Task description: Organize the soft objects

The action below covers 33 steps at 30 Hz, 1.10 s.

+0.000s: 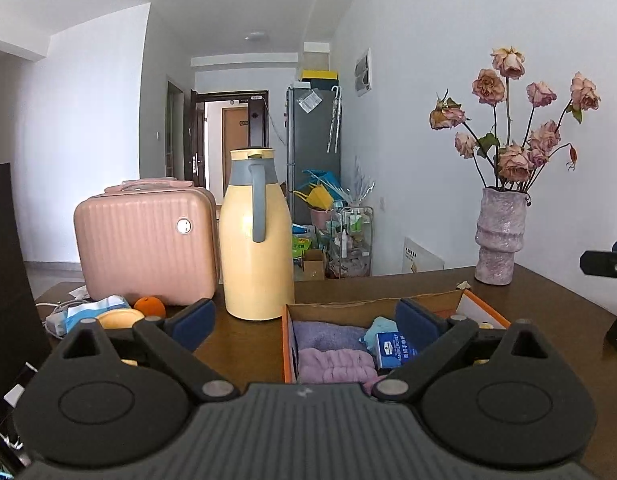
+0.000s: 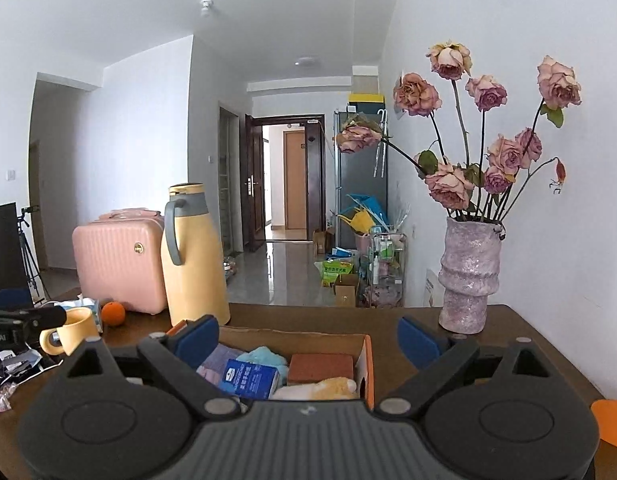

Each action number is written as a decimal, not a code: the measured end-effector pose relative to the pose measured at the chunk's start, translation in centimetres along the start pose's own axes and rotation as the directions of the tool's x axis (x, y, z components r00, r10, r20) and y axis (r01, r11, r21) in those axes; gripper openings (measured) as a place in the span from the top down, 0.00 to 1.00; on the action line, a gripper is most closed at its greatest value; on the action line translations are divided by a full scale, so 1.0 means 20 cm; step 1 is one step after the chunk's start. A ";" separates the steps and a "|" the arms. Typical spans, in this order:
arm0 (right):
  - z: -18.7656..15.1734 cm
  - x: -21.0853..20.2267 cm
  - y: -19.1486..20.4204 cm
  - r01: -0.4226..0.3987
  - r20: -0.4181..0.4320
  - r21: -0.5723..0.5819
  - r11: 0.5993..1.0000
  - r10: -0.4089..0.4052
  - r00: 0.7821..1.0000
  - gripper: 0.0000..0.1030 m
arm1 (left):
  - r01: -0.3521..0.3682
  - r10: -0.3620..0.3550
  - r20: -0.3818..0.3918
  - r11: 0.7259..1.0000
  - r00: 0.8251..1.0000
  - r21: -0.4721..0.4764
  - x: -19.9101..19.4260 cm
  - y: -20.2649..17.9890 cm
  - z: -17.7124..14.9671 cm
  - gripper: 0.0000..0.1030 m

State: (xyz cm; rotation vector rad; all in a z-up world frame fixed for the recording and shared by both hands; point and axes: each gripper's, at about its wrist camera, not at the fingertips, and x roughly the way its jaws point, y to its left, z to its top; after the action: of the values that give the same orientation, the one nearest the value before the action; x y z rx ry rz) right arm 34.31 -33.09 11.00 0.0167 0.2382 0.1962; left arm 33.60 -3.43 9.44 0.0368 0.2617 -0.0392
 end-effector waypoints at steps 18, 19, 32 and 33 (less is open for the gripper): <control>-0.69 -0.83 0.32 0.080 -0.021 0.020 0.997 -0.079 0.997 0.03 | -0.057 0.057 0.028 0.998 0.998 0.020 -0.81 0.03 -0.58 0.00; -0.74 -0.90 0.34 0.081 -0.025 0.028 0.996 -0.081 0.996 0.02 | -0.061 0.061 0.027 0.998 0.998 0.025 -0.88 0.02 -0.62 0.00; -1.03 -1.35 0.60 0.011 -0.048 0.026 1.000 -0.010 0.999 0.00 | -0.050 0.051 -0.011 0.996 0.999 0.070 -1.42 0.01 -0.93 0.00; -1.03 -1.35 0.62 0.020 -0.045 0.020 1.000 -0.019 0.999 0.00 | -0.050 0.050 -0.005 0.997 0.999 0.064 -1.43 0.01 -0.93 0.00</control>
State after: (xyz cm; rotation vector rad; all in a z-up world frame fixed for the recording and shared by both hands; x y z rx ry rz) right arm 1.42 -26.31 -2.24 0.0307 0.2848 0.1753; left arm 1.22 -1.40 -1.04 0.1073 0.2655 0.0024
